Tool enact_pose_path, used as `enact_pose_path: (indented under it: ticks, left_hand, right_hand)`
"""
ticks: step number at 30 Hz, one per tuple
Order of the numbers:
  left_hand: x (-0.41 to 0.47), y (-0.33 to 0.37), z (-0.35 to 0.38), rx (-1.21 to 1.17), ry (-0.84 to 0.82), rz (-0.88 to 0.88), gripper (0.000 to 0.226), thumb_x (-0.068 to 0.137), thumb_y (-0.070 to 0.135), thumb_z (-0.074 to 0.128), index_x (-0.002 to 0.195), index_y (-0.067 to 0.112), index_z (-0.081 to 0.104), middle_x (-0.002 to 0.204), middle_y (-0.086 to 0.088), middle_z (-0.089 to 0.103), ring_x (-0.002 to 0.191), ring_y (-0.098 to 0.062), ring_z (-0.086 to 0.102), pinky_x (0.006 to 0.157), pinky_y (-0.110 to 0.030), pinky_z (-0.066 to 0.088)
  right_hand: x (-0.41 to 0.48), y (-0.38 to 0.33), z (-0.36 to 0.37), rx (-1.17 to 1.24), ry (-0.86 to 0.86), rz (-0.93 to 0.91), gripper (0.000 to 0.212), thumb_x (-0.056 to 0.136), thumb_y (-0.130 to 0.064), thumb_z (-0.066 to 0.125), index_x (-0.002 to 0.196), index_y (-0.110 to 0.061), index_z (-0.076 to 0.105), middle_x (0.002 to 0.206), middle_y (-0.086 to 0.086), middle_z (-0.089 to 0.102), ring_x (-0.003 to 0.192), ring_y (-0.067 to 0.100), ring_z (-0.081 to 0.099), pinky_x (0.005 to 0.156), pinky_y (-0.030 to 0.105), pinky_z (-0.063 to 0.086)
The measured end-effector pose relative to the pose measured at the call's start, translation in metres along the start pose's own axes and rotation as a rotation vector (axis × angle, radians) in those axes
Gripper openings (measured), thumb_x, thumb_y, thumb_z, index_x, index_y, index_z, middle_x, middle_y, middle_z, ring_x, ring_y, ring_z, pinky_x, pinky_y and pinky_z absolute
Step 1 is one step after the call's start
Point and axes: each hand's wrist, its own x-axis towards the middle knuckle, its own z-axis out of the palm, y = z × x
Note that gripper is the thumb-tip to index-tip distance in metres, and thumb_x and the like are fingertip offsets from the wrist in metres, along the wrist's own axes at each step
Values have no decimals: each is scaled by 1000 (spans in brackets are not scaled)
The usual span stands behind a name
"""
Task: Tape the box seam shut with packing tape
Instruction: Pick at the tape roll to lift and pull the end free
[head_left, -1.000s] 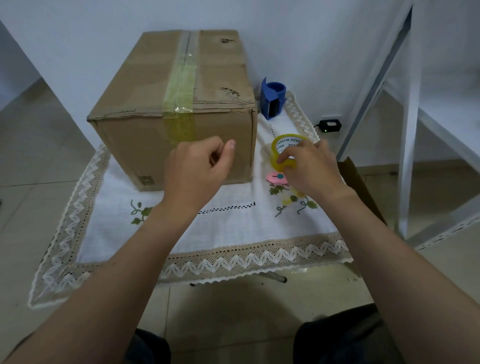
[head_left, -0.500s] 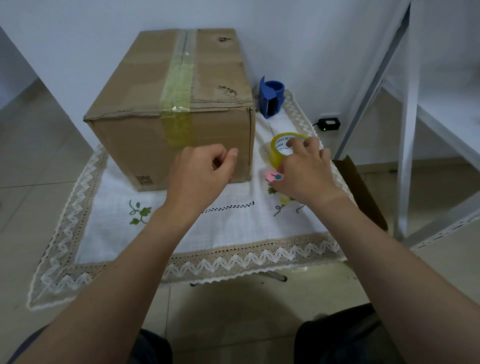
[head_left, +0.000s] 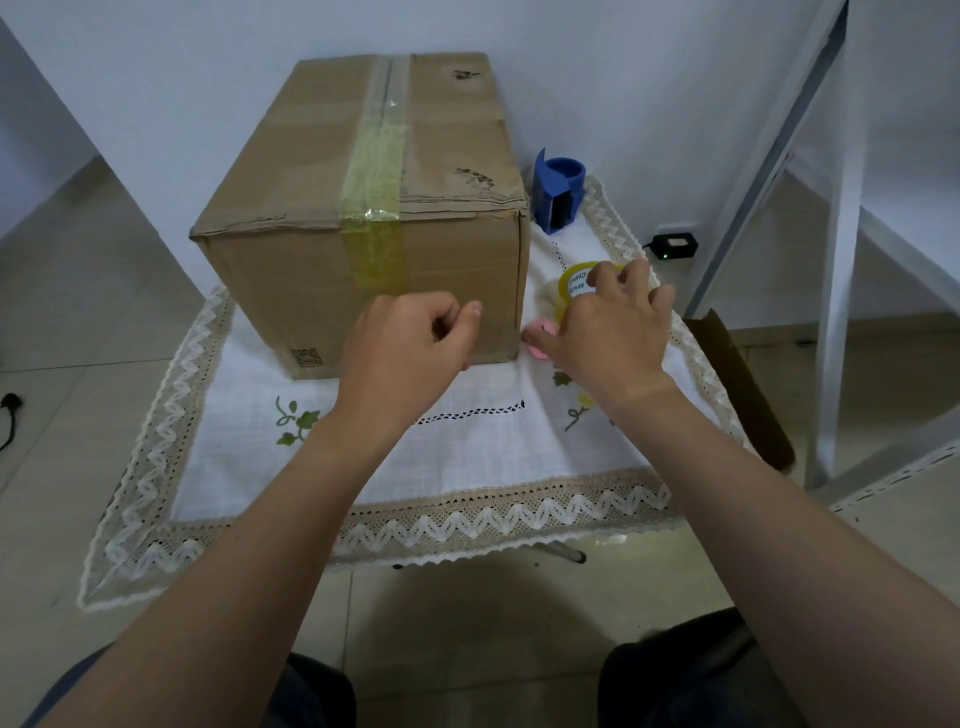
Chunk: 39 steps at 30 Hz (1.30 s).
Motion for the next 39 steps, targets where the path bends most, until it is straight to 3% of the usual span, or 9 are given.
enact_pose_path:
  ticks: [4,8,15,19,22,24,29,34,39]
  left_hand:
    - [0,1,1,-1,-16,-15,49,100,45,55,63,15,65,56,8,71,53,-16,68,62,-46,62]
    - [-4,2,2,1,-60,-32,49,101,44,55,63,15,64,57,9,71,53,-14,67,64,-46,62]
    - [-19,7,-6,-253,-158,-203,34,105,41,59,85,22,78,75,8,78,62,-5,68,66,-29,55]
    - [-29,13,-10,-354,-275,-250,33,104,51,57,96,29,81,91,9,79,78,-9,71,68,-30,51]
    - [-35,15,-14,-388,-335,-274,44,93,65,59,90,27,80,94,-3,80,91,-22,75,78,-45,58]
    - [-41,14,-17,-482,-305,-285,23,96,48,69,91,29,80,93,-1,82,91,-17,78,83,-42,60]
    - [-53,2,-25,-621,-245,-320,17,94,17,79,103,31,79,97,4,85,92,-12,81,86,-24,64]
    - [-55,-2,-22,-587,-323,-290,15,91,11,80,105,16,81,95,-3,84,92,-18,81,87,-27,63]
    - [-54,-6,-18,-562,-331,-286,16,91,10,80,107,12,81,97,-4,84,93,-17,81,89,-29,64]
  right_hand:
    - [1,10,-9,173,75,30,27,91,-40,64,106,-17,61,102,3,66,103,30,53,82,43,27]
    - [-6,17,-8,273,64,1,50,85,-3,66,127,-25,49,97,1,69,98,26,53,78,39,19]
    - [-21,12,-64,879,32,201,25,94,-17,58,112,-34,53,76,-4,61,74,12,57,89,38,31]
    - [-45,-3,-89,1281,-142,299,19,95,-13,62,96,-31,63,73,-3,56,57,4,48,62,27,41]
    - [-64,-18,-98,1456,-243,321,17,96,-10,65,94,-27,68,74,3,61,62,9,52,60,26,43]
    - [-70,-25,-100,1571,-321,272,16,96,-5,65,99,-21,68,68,-2,64,59,13,55,54,29,45]
    - [-71,-29,-96,1474,-391,41,25,97,-9,68,119,-20,65,75,-2,69,60,20,64,52,30,50]
    - [-71,-25,-79,1100,-308,-130,43,94,-34,72,136,-34,61,111,-14,57,81,14,64,68,12,46]
    - [-67,-22,-72,1111,-342,-151,43,92,-36,75,134,-27,67,128,-14,58,101,8,66,86,21,53]
